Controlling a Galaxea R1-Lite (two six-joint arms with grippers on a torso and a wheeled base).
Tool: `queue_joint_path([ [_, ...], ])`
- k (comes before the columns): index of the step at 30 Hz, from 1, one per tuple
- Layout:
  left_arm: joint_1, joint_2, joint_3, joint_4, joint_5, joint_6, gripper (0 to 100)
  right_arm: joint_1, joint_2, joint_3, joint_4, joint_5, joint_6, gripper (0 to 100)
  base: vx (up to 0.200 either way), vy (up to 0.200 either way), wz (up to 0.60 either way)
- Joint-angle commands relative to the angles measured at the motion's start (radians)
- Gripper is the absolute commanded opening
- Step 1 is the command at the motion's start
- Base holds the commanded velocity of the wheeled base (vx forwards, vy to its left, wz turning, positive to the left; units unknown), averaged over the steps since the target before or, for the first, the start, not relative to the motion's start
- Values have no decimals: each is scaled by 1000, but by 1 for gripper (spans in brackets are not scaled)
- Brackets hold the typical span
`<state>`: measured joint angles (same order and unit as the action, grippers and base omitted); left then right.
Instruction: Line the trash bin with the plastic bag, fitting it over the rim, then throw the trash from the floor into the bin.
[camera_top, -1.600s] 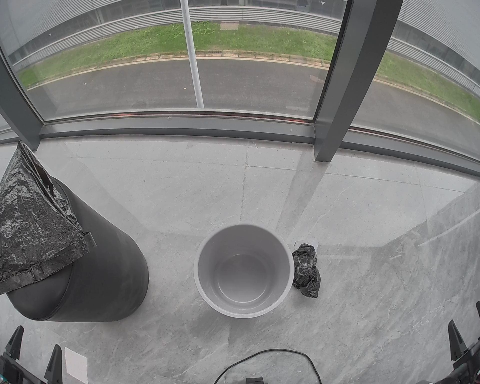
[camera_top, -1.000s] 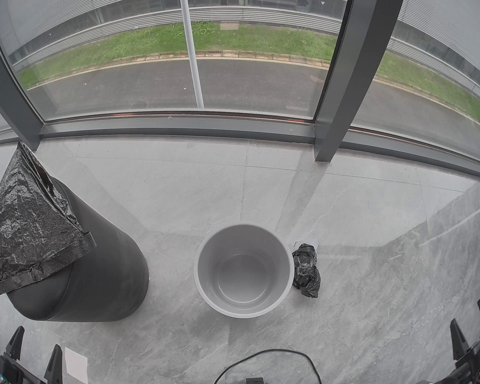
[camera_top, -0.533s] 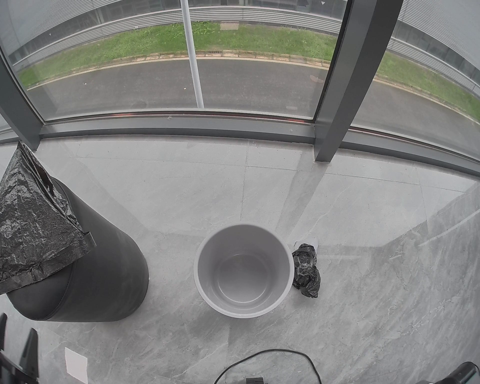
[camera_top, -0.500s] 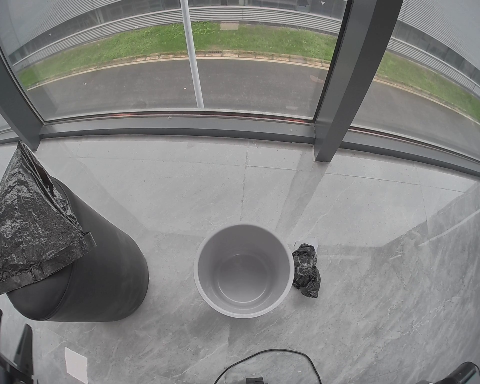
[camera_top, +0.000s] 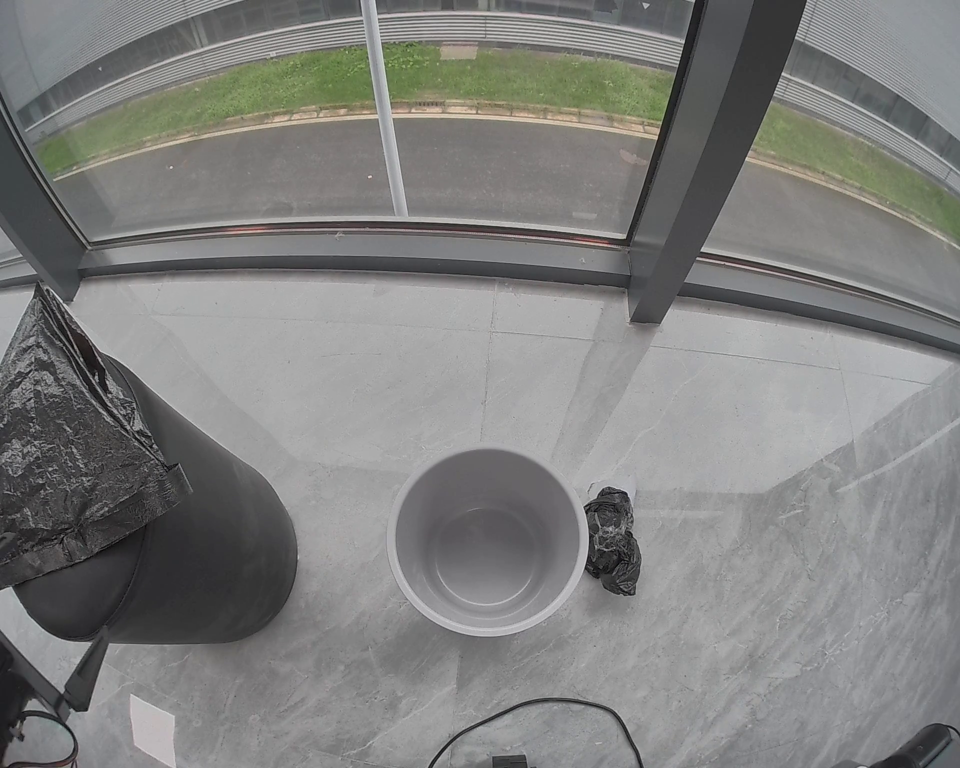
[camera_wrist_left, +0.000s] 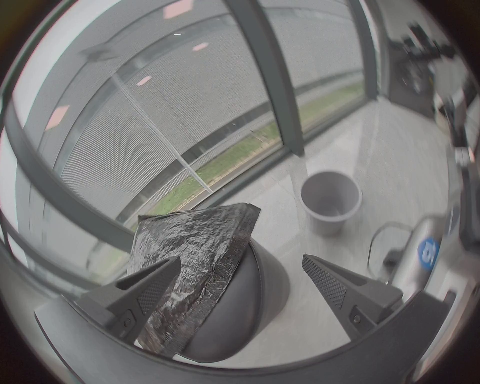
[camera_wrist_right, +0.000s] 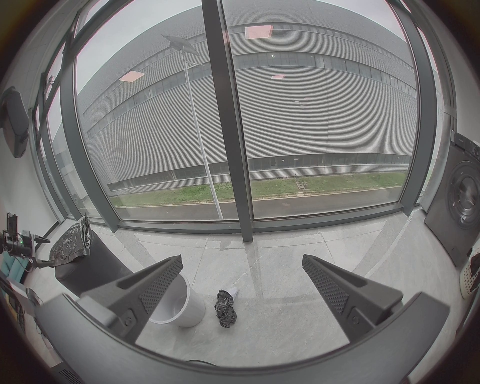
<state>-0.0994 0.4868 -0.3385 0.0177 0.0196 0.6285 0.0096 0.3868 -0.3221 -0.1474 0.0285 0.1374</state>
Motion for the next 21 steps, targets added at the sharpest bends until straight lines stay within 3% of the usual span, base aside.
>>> queue_joint_path([
  [1, -31, 242, 50, -88, 60, 232, 100, 3, 27, 38, -21, 2, 4, 100, 0, 0, 0],
  [3, -33, 305, 49, -166, 86, 335, 100, 4, 29, 49, -21, 4, 2, 100, 0, 0, 0],
  [5, -37, 366, 46, -235, 89, 366, 100, 6, 29, 49, -20, 7, 4, 100, 0, 0, 0],
  [7, -37, 381, 49, -266, 91, 370, 100, 7, 29, 51, -20, 7, 4, 100, 0, 0, 0],
  [9, -39, 429, 65, -397, 128, 375, 100, 9, 29, 55, -15, 8, 2, 100, 0, 0, 0],
  [21, -135, 624, 69, -605, 191, 369, 100, 10, 47, 80, -21, 22, 5, 100, 0, 0, 0],
])
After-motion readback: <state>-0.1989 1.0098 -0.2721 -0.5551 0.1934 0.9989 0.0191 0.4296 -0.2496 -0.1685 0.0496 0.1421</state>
